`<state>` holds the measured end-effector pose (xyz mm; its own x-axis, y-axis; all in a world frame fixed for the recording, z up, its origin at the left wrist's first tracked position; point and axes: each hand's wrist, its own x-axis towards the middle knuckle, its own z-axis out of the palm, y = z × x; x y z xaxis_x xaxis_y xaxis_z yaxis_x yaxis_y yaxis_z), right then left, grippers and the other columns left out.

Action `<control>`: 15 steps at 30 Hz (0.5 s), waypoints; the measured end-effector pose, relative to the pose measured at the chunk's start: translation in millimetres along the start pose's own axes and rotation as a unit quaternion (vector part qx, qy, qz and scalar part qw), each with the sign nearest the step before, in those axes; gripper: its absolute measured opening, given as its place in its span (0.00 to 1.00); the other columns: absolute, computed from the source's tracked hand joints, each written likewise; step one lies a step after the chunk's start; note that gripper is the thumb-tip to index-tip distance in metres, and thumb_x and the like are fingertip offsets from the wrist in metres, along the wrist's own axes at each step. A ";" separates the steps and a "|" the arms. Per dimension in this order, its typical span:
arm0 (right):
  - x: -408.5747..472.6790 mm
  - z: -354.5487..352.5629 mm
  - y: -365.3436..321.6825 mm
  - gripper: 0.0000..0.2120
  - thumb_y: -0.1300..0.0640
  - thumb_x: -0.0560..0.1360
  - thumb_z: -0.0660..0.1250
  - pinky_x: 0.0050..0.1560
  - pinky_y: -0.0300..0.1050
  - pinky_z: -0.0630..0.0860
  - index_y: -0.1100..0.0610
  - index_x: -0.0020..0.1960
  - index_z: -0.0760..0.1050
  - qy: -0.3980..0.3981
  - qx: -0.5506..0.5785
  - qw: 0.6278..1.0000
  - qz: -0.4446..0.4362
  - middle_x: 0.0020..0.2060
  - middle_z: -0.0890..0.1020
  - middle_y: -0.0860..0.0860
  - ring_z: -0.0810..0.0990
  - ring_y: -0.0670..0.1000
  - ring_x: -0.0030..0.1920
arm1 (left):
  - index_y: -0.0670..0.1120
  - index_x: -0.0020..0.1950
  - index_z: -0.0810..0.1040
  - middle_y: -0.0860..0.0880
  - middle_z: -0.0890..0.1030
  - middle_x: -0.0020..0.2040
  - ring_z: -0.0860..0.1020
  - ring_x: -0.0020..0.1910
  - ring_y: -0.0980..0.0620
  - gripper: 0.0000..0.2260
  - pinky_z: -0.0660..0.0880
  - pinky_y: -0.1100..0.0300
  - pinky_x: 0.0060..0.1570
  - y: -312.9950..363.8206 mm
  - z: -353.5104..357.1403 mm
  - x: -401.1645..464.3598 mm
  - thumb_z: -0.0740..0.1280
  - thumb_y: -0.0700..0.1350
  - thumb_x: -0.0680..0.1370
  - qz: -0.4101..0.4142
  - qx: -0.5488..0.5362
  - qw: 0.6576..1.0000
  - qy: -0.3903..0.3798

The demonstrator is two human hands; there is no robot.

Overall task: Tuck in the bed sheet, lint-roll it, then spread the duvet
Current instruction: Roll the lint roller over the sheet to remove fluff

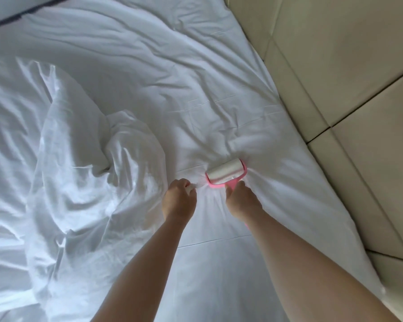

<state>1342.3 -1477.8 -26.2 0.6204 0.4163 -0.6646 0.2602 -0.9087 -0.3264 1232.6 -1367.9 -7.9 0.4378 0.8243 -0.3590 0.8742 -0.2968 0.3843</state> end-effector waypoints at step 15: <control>-170.9 9.0 62.3 0.23 0.43 0.82 0.49 0.49 0.49 0.75 0.62 0.60 0.67 0.000 0.023 0.999 0.042 0.56 0.77 0.59 0.80 0.60 0.52 | 0.43 0.43 0.79 0.48 0.79 0.39 0.75 0.38 0.48 0.11 0.68 0.58 0.37 -32.6 -88.9 -130.2 0.63 0.48 0.78 0.048 -0.039 0.998 0.001</control>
<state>1245.8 -1605.3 61.0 0.6387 0.3385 -0.6910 0.1730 -0.9382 -0.2996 1128.4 -1422.7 101.9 0.5191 0.7943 -0.3156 0.8087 -0.3370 0.4821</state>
